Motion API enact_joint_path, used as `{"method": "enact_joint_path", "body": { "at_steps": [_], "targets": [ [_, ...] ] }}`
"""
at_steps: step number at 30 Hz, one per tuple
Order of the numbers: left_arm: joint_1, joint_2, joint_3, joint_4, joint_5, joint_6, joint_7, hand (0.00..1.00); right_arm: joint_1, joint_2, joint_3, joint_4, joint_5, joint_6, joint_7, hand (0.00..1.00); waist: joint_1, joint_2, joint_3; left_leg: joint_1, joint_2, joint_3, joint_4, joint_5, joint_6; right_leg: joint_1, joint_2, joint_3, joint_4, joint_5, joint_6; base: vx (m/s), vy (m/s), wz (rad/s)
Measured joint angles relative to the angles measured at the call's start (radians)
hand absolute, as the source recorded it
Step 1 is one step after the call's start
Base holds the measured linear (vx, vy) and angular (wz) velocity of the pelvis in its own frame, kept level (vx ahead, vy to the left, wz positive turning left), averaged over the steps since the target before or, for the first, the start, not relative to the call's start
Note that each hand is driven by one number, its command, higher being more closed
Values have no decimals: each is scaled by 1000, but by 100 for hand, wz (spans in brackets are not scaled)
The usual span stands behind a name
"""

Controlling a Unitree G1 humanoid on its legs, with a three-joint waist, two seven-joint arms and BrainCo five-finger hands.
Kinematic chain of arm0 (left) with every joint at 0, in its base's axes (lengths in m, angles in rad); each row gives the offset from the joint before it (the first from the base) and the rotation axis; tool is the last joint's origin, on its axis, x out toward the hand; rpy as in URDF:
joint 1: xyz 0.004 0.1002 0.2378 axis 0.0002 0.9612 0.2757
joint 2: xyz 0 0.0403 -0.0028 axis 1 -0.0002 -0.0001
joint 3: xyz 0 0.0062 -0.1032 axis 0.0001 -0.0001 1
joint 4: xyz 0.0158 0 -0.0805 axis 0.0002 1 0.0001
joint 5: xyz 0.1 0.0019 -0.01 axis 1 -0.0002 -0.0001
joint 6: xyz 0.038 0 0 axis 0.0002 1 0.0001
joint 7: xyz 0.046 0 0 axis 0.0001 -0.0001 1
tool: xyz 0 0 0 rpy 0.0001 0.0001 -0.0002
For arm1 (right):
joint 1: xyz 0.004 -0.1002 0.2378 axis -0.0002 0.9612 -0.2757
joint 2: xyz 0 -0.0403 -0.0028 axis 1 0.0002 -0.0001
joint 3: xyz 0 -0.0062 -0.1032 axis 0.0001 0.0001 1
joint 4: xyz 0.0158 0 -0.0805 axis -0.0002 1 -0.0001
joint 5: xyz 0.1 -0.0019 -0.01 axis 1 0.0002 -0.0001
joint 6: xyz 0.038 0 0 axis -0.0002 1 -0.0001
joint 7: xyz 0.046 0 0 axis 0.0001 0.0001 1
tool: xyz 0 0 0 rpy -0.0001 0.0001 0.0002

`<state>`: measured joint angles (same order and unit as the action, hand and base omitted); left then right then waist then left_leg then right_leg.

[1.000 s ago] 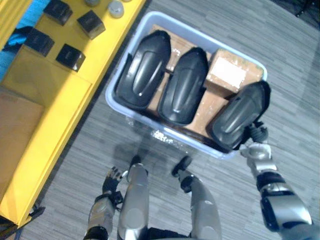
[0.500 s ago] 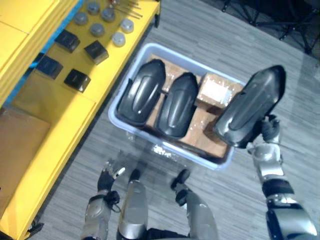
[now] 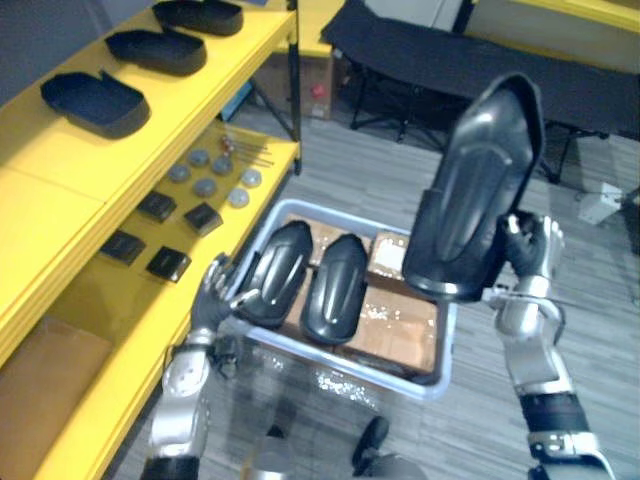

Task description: Walk over and take plastic housings, then place them on the shelf

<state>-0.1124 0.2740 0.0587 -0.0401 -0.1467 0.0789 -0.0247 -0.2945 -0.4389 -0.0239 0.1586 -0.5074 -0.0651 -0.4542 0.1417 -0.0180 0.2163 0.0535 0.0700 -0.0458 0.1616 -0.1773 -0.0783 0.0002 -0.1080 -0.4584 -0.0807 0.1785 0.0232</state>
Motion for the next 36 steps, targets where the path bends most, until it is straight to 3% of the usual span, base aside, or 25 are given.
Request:
{"method": "enact_joint_path", "body": {
  "at_steps": [4,7,10,12,15,16,26,36],
  "targets": [
    [-97,57,-14,10,-2,26,-33,0,-53,-13,70,-1,-19,-80,29,100,-17,3,-24,17,-1,5,-17,3,5,1,0,16,-9,10,-4,-47,-1,-9],
    [-150,64,-90,63,-13,38,-64,0,-92,-14,148,-1,-20,-140,41,100,-21,2,-41,18,-5,7,-18,3,5,-1,-5,20,-11,17,-5,-57,-2,-6],
    [-152,57,-133,78,-45,63,-71,0,-117,-13,192,8,-20,-160,51,100,-21,1,-41,17,-9,6,-18,4,5,-2,-11,21,-11,24,-5,-53,12,0],
    [-152,39,-151,96,-131,96,-103,0,-132,-11,213,18,-23,-171,65,100,-21,0,-42,16,-12,6,-17,5,6,-2,-12,21,-11,28,-3,-47,-3,1],
    [-152,29,-199,113,-311,196,-158,0,-149,10,230,60,-51,-181,66,100,-20,-8,-47,14,-13,9,-14,5,6,-5,-14,25,-11,31,-3,-31,3,-5],
    [-151,11,-277,152,-419,235,-195,0,-155,13,256,93,-60,-197,66,100,-20,-14,-57,-6,-14,23,-13,5,5,-29,-13,30,-11,36,-5,5,-1,-13],
    [-112,-13,-321,170,-446,220,-194,0,-190,12,292,138,-88,-192,68,100,-27,-17,-62,-7,-29,26,-12,12,15,-33,-31,44,-11,49,5,8,2,-3],
    [-99,-7,-317,167,-475,190,-195,0,-190,14,294,183,-121,-179,107,100,-30,-36,-75,-22,-34,27,13,10,16,-34,-37,40,-11,38,4,-22,-6,1]
  ]
}}
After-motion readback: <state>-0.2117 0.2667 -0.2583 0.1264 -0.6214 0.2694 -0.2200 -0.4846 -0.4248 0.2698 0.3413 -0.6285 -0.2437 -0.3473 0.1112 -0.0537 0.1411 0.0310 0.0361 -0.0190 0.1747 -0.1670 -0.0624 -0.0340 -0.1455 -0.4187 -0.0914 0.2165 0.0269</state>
